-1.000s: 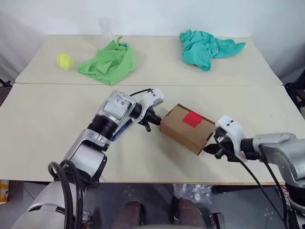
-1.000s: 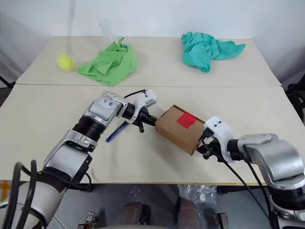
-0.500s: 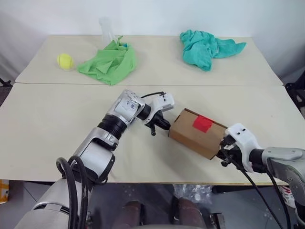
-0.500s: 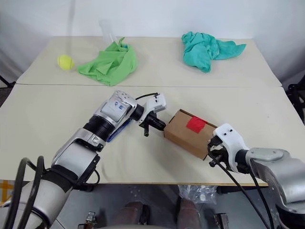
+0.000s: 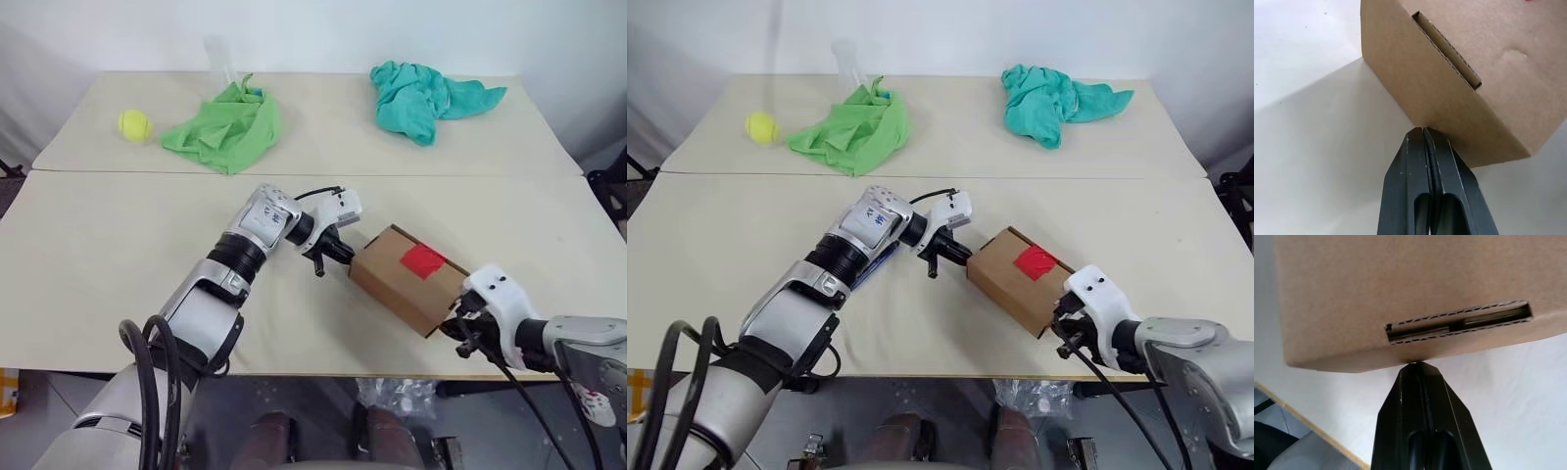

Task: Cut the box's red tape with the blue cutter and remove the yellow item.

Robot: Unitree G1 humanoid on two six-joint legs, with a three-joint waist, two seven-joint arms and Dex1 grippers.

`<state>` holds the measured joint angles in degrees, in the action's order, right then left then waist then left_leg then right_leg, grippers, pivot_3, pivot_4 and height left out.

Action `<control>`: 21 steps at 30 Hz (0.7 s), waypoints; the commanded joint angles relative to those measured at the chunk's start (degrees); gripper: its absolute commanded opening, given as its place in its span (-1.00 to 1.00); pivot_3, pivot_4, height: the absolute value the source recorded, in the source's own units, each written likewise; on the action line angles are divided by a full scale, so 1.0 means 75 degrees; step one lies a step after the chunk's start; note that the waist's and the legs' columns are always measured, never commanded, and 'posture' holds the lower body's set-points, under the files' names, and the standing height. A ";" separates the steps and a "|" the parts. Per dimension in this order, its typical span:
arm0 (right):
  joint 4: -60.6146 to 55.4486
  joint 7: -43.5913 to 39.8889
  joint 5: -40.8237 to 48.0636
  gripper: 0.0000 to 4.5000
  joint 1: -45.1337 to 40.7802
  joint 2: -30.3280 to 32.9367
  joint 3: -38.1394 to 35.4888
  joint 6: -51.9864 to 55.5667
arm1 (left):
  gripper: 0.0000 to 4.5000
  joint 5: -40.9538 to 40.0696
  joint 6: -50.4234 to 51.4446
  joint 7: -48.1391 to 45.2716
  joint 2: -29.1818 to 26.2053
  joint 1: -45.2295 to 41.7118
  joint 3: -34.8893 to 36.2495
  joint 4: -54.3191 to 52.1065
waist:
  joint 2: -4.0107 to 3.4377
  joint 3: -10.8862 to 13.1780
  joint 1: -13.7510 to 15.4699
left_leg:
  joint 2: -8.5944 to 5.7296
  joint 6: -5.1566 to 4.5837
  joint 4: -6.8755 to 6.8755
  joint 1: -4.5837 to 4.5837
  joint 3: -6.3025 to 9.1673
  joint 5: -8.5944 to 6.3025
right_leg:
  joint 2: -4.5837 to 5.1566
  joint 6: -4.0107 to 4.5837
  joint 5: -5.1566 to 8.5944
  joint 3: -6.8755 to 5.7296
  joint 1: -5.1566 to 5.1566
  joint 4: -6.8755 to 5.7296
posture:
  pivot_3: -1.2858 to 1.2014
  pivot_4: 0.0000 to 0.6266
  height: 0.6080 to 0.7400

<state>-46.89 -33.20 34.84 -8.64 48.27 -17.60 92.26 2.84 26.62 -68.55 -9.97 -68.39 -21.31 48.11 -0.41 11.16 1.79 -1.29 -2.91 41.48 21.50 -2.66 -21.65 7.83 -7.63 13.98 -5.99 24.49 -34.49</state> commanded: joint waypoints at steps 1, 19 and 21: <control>-0.0078 -0.0075 0.0045 -1.00 0.0377 0.0398 -0.0634 0.0032 | -0.99 0.0035 -0.0492 -0.0140 -0.0132 -0.0201 0.0097 -0.0113 | 0.0000 0.0000 0.0001 | 0.0000 -0.0001 0.0000 0.0000 0.0000 0.0000 | 0.0000 -0.0001 0.0000 0.0000 0.0000 0.0002 | 0.03 -0.52 1.00; 0.1518 -0.1173 -0.0085 0.49 0.1163 0.1269 -0.3641 -0.2185 | 0.75 -0.0559 0.1776 0.0361 -0.1815 -0.0757 0.1598 -0.0870 | 0.0003 0.0002 -0.0057 | 0.0004 -0.0011 -0.0014 -0.0010 -0.0022 0.0001 | -0.0005 -0.0013 -0.0007 0.0016 0.0002 0.0008 | 0.03 -0.52 1.00; 0.1514 -0.1298 -0.0065 0.82 0.1072 0.1187 -0.3592 -0.2811 | 1.00 -0.0632 0.2071 0.0406 -0.2088 -0.0555 0.1686 -0.1127 | 0.0003 0.0002 -0.0049 | 0.0009 -0.0007 -0.0017 -0.0013 -0.0021 0.0002 | -0.0010 -0.0012 -0.0007 0.0014 0.0001 0.0008 | 0.03 -0.52 1.00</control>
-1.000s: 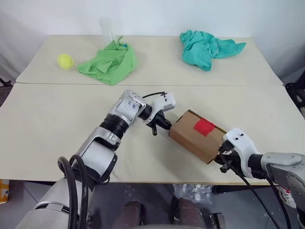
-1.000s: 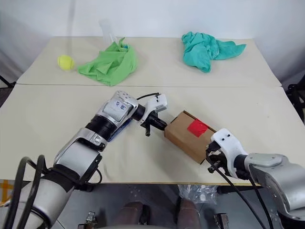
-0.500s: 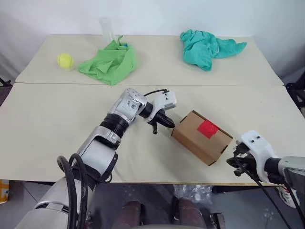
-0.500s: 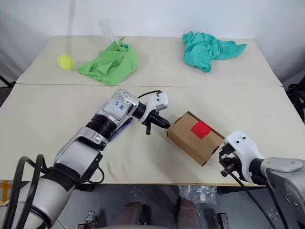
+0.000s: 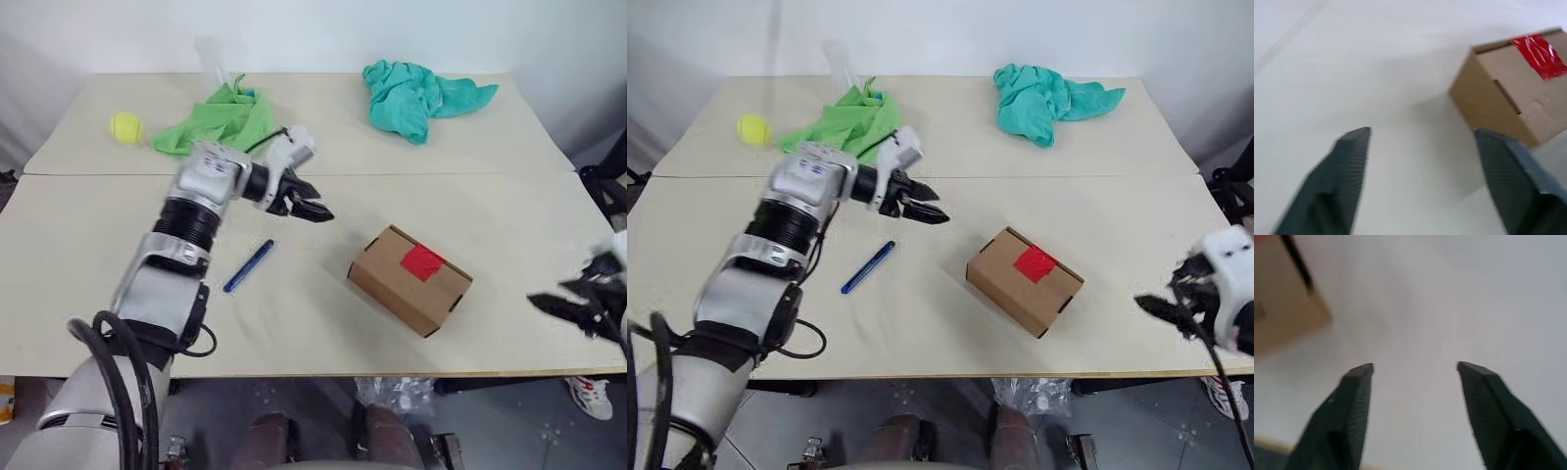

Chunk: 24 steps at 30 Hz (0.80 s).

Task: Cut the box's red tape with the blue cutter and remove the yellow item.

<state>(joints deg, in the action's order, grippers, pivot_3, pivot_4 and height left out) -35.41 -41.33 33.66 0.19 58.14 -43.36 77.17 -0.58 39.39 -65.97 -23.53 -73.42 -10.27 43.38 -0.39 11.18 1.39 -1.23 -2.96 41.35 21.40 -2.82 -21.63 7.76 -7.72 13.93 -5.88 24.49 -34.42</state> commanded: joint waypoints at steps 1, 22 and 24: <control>-0.0088 -0.0263 0.0147 0.97 -0.0224 -0.0257 -0.0125 -0.1219 | 1.00 -0.0243 0.0525 0.0078 -0.0458 0.0290 0.0300 -0.0714 | 0.0000 0.0000 0.0022 | -0.0001 0.0001 0.0000 0.0000 -0.0001 0.0000 | -0.0001 0.0000 0.0000 0.0000 0.0000 0.0000 | 0.03 -0.52 1.00; -0.0133 0.0099 0.0791 1.00 -0.1645 -0.1048 0.2644 -0.3168 | 0.33 -0.1354 -0.0447 0.1860 -0.1778 0.5210 0.2114 -0.5592 | 0.0002 -0.0001 0.0023 | 0.0002 0.0015 0.0009 -0.0019 0.0009 0.0000 | 0.0007 0.0010 -0.0007 0.0000 -0.0022 0.0002 | 0.03 -0.52 1.00; -0.0118 0.0095 0.0813 1.00 -0.1672 -0.1033 0.2780 -0.3203 | 0.33 -0.1497 -0.0248 0.1776 -0.1850 0.5397 0.2054 -0.5712 | 0.0002 -0.0001 0.0011 | 0.0002 0.0016 0.0006 -0.0019 0.0008 0.0000 | 0.0006 0.0010 -0.0007 0.0000 -0.0021 0.0003 | 0.03 -0.52 1.00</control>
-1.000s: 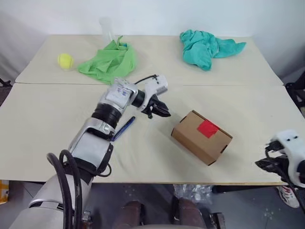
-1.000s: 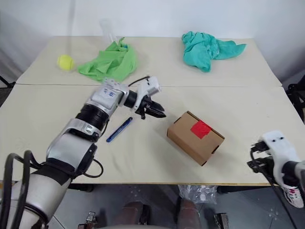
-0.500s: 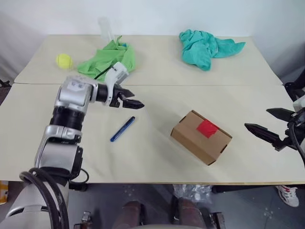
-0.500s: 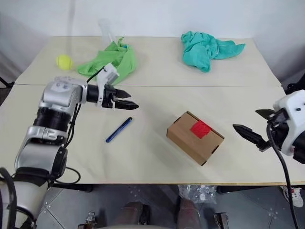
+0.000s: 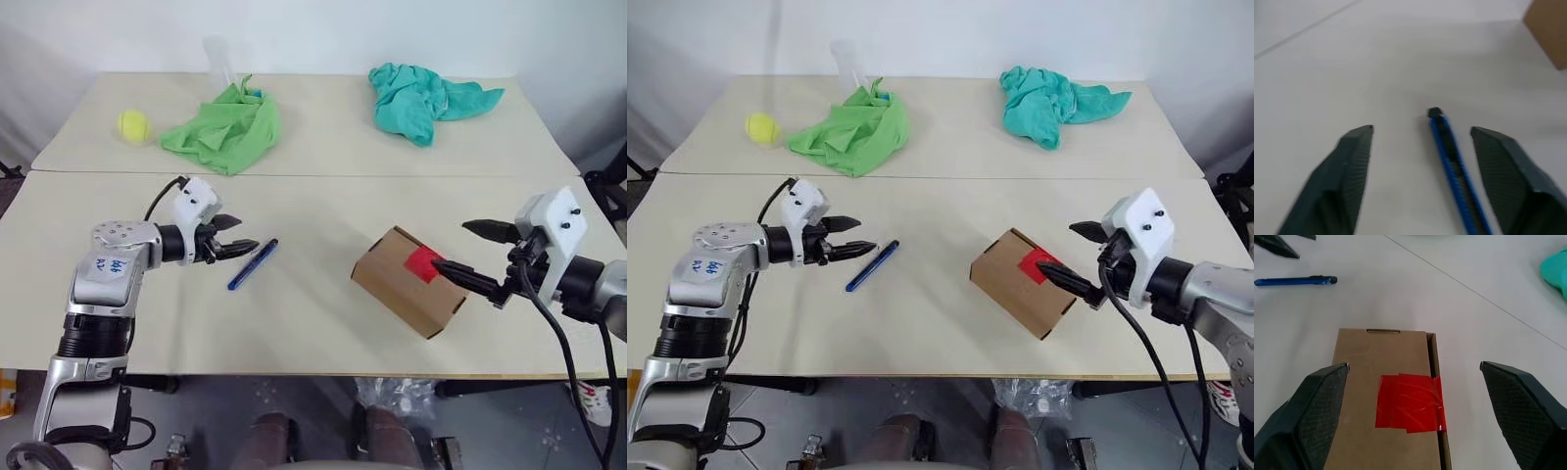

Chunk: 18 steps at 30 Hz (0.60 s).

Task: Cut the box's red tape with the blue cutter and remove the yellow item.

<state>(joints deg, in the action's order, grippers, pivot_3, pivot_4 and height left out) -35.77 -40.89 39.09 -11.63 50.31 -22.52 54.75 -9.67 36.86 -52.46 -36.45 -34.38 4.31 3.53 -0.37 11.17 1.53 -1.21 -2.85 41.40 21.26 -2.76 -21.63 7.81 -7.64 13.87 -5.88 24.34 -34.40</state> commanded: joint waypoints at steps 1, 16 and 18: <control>-0.0073 0.0029 0.0108 1.00 -0.0125 0.0009 0.0065 -0.0236 | 0.33 -0.0337 0.0161 -0.0065 -0.0158 0.0262 0.0062 -0.0427 | 0.0000 0.0000 -0.0013 | 0.0000 0.0000 -0.0004 -0.0001 -0.0001 0.0000 | -0.0001 0.0000 0.0000 0.0000 0.0000 0.0001 | 0.03 -0.52 1.00; -0.0123 0.0215 0.0243 1.00 -0.0377 -0.0059 0.0595 -0.0468 | 0.33 -0.0310 0.0588 -0.0138 -0.0804 0.1063 -0.0849 -0.0503 | -0.0001 0.0000 -0.0019 | 0.0003 0.0000 -0.0011 -0.0003 -0.0005 0.0000 | -0.0003 0.0002 0.0000 0.0001 0.0001 0.0009 | 0.03 -0.52 1.00; -0.0123 0.0228 0.0249 1.00 -0.0361 -0.0047 0.0595 -0.0485 | 0.33 -0.0211 0.0596 -0.0083 -0.0878 0.1082 -0.0973 -0.0459 | -0.0001 -0.0001 -0.0021 | 0.0004 0.0001 -0.0014 -0.0006 -0.0005 0.0000 | -0.0003 0.0002 0.0000 0.0002 0.0001 0.0009 | 0.03 -0.52 1.00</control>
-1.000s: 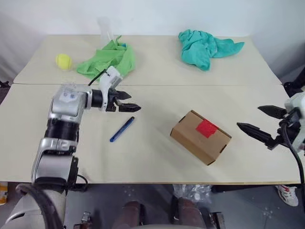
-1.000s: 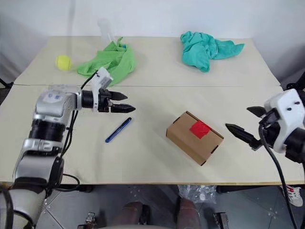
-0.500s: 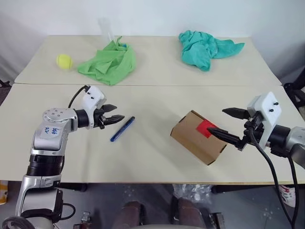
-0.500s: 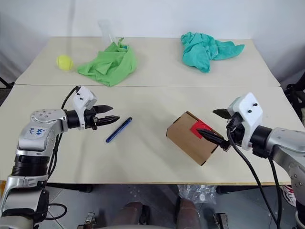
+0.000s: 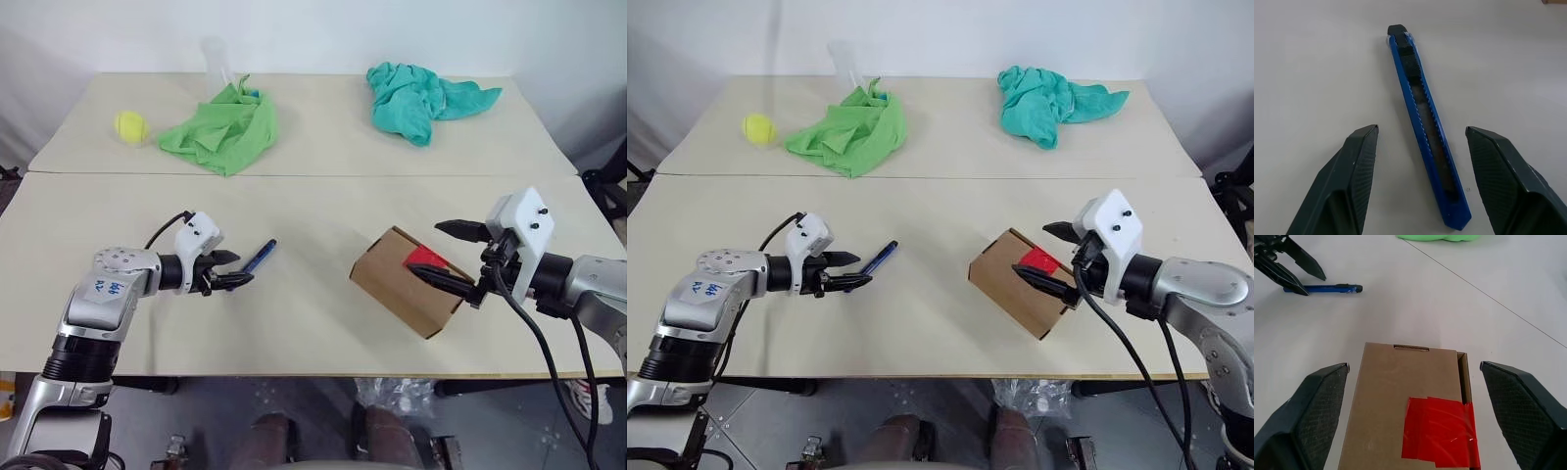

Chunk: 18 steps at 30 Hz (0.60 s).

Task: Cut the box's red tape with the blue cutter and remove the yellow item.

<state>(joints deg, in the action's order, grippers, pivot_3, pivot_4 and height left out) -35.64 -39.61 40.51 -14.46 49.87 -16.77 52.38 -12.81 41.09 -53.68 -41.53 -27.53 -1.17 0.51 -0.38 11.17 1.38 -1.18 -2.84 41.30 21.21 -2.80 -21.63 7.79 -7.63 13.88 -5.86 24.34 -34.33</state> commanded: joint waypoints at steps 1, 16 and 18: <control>-0.0135 0.0067 0.0060 1.00 0.0015 0.0013 -0.0173 -0.0178 | 0.33 0.0349 -0.0019 0.0173 -0.0241 0.0186 -0.0333 -0.0016 | -0.0001 0.0000 -0.0002 | 0.0000 0.0000 0.0000 0.0000 0.0000 0.0000 | 0.0000 0.0000 0.0000 0.0000 0.0000 0.0000 | 0.03 -0.52 1.00; -0.0005 0.0079 -0.0025 1.00 -0.0036 0.0107 -0.0099 -0.0313 | -0.27 0.0388 0.0016 0.0134 -0.0468 0.0340 -0.0731 0.0025 | -0.0035 -0.0026 -0.0021 | 0.0004 0.0001 -0.0010 -0.0016 -0.0012 0.0000 | 0.0000 0.0008 -0.0003 0.0007 -0.0001 0.0000 | 0.03 -0.52 1.00; 0.0009 0.0072 -0.0038 1.00 -0.0051 0.0119 -0.0089 -0.0324 | -0.27 0.0380 -0.0022 0.0073 -0.0477 0.0325 -0.0766 0.0065 | -0.0036 -0.0026 -0.0016 | 0.0004 0.0001 -0.0010 -0.0016 -0.0013 0.0000 | 0.0001 0.0008 -0.0003 0.0007 -0.0001 0.0001 | 0.03 -0.52 1.00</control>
<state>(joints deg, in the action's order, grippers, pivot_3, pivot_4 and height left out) -35.16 -39.18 40.39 -14.29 49.91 -16.54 51.21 -11.03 39.92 -51.80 -44.13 -27.26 -4.16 -0.15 -0.64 10.97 1.26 -1.16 -2.84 41.22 21.10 -2.89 -21.63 7.79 -7.57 13.85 -5.81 24.33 -34.32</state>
